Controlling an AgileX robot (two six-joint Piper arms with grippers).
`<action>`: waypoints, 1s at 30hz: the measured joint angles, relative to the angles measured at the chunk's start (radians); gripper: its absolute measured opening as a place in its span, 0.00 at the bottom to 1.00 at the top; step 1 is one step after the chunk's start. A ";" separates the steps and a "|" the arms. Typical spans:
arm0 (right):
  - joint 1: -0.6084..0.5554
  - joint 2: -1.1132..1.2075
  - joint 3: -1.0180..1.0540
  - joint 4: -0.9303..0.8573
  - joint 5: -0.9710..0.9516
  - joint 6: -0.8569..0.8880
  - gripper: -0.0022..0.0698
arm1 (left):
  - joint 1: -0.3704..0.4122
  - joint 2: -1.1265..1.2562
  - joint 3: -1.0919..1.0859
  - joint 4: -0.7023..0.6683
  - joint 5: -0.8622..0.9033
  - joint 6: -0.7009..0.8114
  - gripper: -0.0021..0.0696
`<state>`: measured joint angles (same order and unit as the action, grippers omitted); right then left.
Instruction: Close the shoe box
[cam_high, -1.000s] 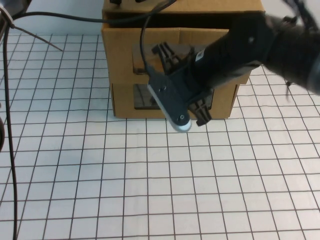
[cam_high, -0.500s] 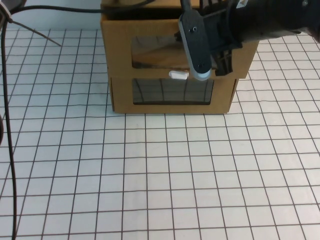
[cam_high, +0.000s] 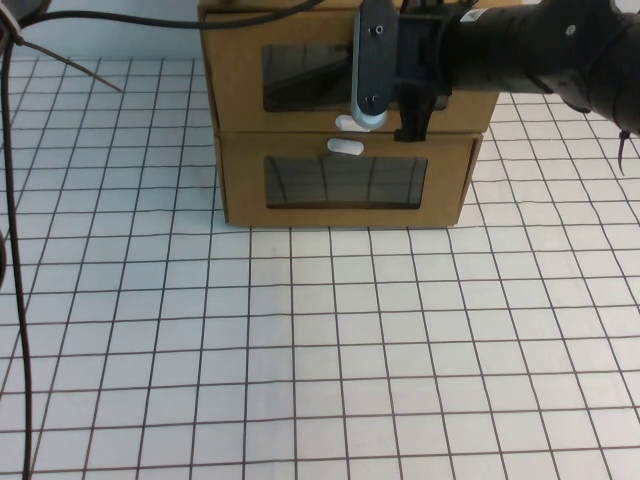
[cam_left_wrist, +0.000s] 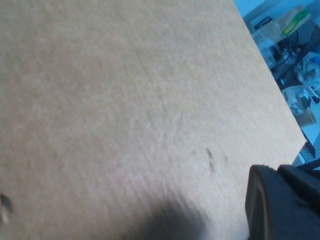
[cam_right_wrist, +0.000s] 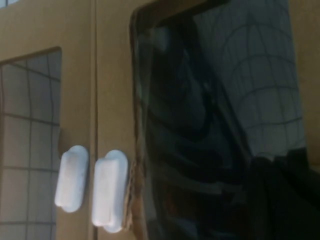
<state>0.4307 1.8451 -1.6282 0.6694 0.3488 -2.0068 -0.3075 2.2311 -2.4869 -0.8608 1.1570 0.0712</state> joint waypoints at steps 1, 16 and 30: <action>0.000 0.000 0.000 0.008 0.009 -0.015 0.01 | 0.000 0.000 0.000 0.002 0.000 0.000 0.02; -0.006 -0.152 0.000 0.023 0.386 0.135 0.01 | 0.000 -0.013 -0.091 0.050 0.091 0.111 0.02; -0.172 -0.493 -0.003 -0.014 0.585 0.923 0.01 | -0.008 -0.353 -0.170 0.116 0.112 0.145 0.02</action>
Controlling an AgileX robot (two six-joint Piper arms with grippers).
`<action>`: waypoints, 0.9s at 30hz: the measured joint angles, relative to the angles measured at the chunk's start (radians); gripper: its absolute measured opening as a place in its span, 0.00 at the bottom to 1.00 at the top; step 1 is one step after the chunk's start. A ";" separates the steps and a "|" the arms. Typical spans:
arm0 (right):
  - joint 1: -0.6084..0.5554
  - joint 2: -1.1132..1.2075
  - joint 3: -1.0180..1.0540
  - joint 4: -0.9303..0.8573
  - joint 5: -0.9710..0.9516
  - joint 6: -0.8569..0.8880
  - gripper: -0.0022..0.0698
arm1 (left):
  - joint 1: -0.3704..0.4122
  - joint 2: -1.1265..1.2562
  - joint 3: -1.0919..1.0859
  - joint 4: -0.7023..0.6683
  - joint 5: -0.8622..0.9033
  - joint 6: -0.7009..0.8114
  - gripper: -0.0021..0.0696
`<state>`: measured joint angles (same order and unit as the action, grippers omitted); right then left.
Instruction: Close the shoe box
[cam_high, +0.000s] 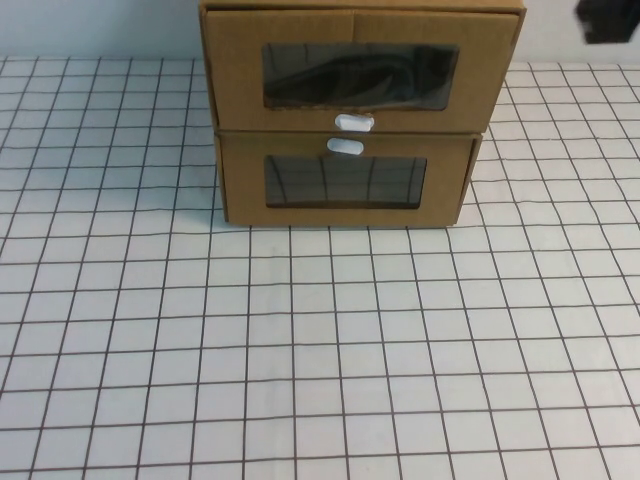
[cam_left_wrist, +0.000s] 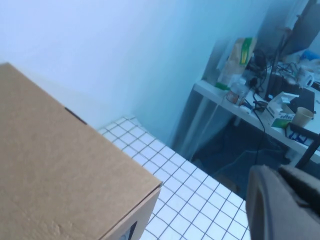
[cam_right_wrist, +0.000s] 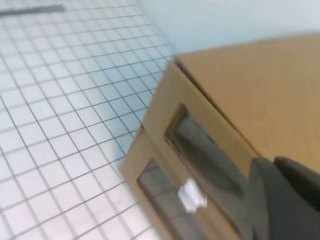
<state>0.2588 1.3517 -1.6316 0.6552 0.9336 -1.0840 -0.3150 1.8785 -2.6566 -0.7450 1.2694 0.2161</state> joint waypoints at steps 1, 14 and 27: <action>-0.027 -0.022 0.000 0.000 0.024 0.044 0.01 | 0.000 -0.015 0.000 0.005 0.002 -0.003 0.02; -0.144 -0.406 0.205 0.000 -0.064 0.345 0.01 | -0.097 -0.418 0.448 0.105 0.006 0.013 0.02; -0.144 -0.895 0.704 0.083 -0.197 0.357 0.01 | -0.109 -1.056 1.330 0.205 -0.151 0.092 0.02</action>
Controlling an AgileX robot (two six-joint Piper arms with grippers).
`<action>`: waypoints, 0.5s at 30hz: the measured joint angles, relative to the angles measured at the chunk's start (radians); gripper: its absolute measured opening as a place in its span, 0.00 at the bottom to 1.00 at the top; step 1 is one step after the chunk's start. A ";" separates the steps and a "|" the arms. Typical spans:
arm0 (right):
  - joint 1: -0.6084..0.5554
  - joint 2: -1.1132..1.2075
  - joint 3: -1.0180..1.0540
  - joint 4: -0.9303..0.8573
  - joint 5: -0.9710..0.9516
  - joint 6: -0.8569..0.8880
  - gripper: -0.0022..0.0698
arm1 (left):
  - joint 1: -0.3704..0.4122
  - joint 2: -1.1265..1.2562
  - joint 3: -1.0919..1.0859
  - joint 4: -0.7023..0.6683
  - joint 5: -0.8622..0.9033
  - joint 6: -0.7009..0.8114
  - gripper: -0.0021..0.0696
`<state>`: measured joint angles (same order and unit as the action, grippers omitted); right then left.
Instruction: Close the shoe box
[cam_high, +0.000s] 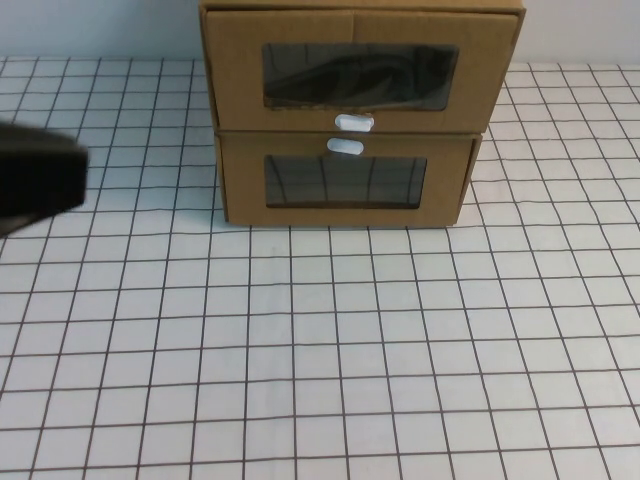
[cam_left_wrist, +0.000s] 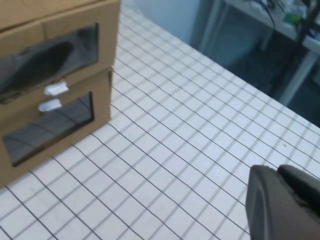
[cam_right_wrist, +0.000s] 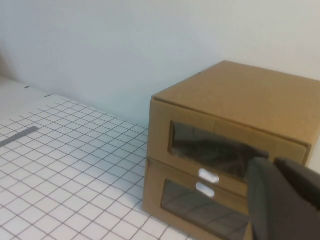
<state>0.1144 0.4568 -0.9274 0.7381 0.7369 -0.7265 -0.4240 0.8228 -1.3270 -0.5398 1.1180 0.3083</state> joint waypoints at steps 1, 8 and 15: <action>0.000 -0.034 0.033 0.000 -0.011 0.002 0.01 | 0.000 -0.047 0.066 0.002 -0.035 0.009 0.02; 0.000 -0.330 0.294 -0.020 -0.079 0.002 0.01 | -0.002 -0.418 0.447 0.013 -0.261 0.043 0.02; 0.000 -0.471 0.501 -0.027 -0.096 0.002 0.01 | -0.002 -0.601 0.728 0.096 -0.378 0.043 0.02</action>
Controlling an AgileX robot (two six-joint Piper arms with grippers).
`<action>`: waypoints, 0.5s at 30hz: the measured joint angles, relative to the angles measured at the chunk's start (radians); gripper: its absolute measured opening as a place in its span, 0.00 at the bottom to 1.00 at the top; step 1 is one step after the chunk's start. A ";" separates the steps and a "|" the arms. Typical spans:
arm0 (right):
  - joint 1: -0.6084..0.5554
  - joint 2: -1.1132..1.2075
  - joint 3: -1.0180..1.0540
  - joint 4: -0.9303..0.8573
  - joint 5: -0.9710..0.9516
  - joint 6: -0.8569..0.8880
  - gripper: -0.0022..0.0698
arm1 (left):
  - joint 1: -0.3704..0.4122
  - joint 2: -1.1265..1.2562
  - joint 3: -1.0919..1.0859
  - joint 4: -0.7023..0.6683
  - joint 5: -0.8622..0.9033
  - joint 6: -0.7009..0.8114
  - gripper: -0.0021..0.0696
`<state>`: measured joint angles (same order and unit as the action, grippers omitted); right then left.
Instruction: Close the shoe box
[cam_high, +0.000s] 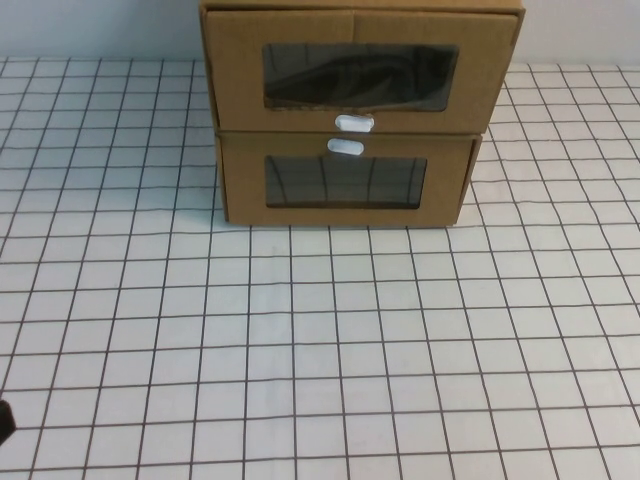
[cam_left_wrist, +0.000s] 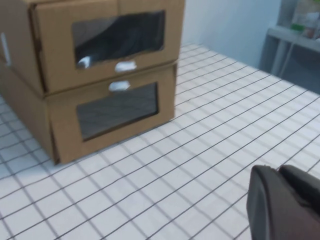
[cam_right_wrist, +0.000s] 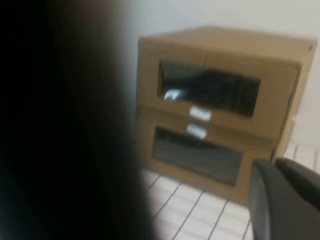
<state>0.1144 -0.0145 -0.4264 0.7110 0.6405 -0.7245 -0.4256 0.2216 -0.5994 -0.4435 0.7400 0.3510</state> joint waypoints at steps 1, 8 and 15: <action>0.000 -0.001 0.015 0.008 0.006 0.000 0.01 | 0.000 -0.006 0.029 0.012 -0.020 0.000 0.02; 0.000 -0.001 0.098 0.075 0.047 0.000 0.01 | 0.000 -0.008 0.111 0.030 -0.073 0.000 0.02; 0.000 -0.001 0.135 0.114 0.043 0.000 0.01 | 0.000 -0.008 0.126 0.033 -0.077 0.000 0.02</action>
<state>0.1144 -0.0159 -0.2919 0.8254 0.6839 -0.7245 -0.4256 0.2133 -0.4734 -0.4104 0.6634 0.3510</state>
